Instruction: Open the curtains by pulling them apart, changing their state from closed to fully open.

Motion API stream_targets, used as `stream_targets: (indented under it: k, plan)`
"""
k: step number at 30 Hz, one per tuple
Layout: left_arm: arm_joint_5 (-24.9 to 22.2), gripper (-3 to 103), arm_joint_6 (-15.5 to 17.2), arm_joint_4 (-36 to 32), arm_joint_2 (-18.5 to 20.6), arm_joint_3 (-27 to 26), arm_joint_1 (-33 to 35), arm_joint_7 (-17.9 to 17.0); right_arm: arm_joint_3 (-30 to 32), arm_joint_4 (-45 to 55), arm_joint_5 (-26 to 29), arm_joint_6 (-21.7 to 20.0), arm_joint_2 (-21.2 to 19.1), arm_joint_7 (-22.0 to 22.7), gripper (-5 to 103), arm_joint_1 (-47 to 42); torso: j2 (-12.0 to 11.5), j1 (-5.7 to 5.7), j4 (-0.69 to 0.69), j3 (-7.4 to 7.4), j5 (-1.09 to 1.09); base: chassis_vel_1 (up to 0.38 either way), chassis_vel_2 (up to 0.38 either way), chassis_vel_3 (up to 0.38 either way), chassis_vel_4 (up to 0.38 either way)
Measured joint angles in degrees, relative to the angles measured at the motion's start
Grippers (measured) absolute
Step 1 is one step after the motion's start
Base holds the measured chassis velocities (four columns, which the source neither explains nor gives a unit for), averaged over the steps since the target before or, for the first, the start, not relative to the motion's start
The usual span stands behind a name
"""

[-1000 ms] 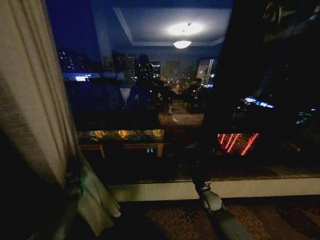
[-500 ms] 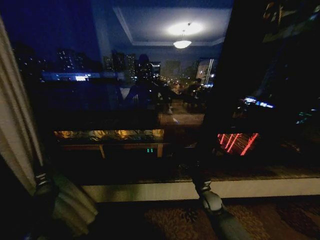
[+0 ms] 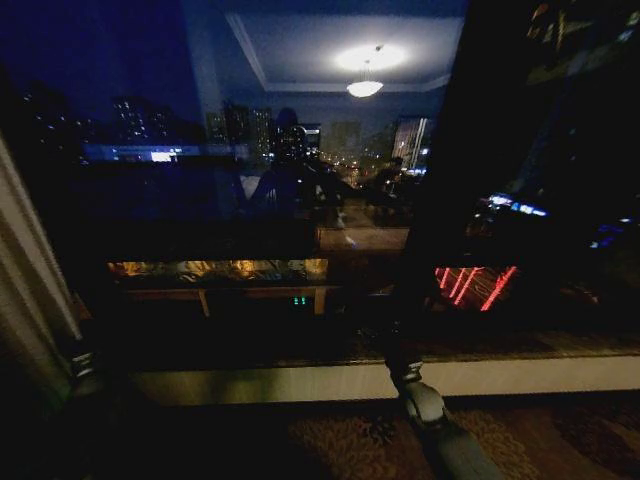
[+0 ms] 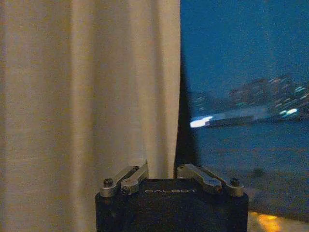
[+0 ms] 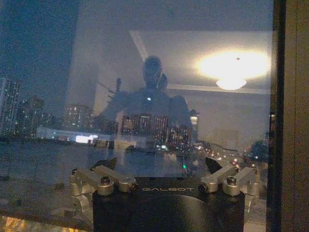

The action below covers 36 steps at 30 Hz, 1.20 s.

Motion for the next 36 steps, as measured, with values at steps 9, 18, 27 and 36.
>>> stream_targets:
  k: [9, 18, 27, 36]
  plan:
    - [1.9, 50, 0.9, -20.9, -8.2, -4.5, 15.3, 1.0, 0.0, 0.0, 0.0, 0.0, 0.0, 0.0, 100, 0.0, 0.0, 0.0, -0.01, 0.0, 0.0, 0.0, 0.0, 0.0, 0.0]
    - [-1.0, 82, 0.1, -40.5, -13.3, -5.5, 30.1, 6.6, 0.0, 0.0, 0.0, 0.0, 0.0, 0.0, 100, 0.0, 0.0, 0.0, -0.01, 0.0, 0.02, 0.0, 0.0, 0.0, 0.0]
    - [-4.1, 100, -2.1, -54.9, -17.2, -3.2, 39.0, 14.5, 0.0, 0.0, 0.0, 0.0, 0.0, 0.0, 100, 0.0, 0.0, 0.0, -0.02, 0.0, 0.02, 0.0, 0.0, 0.0, 0.0]
    - [-4.0, 100, -3.6, -55.2, -19.2, -3.9, 40.0, 18.2, 0.0, 0.0, 0.0, 0.0, 0.0, 0.0, 100, 0.0, 0.0, 0.0, -0.02, 0.0, -0.01, 0.0, 0.0, 0.0, 0.0]
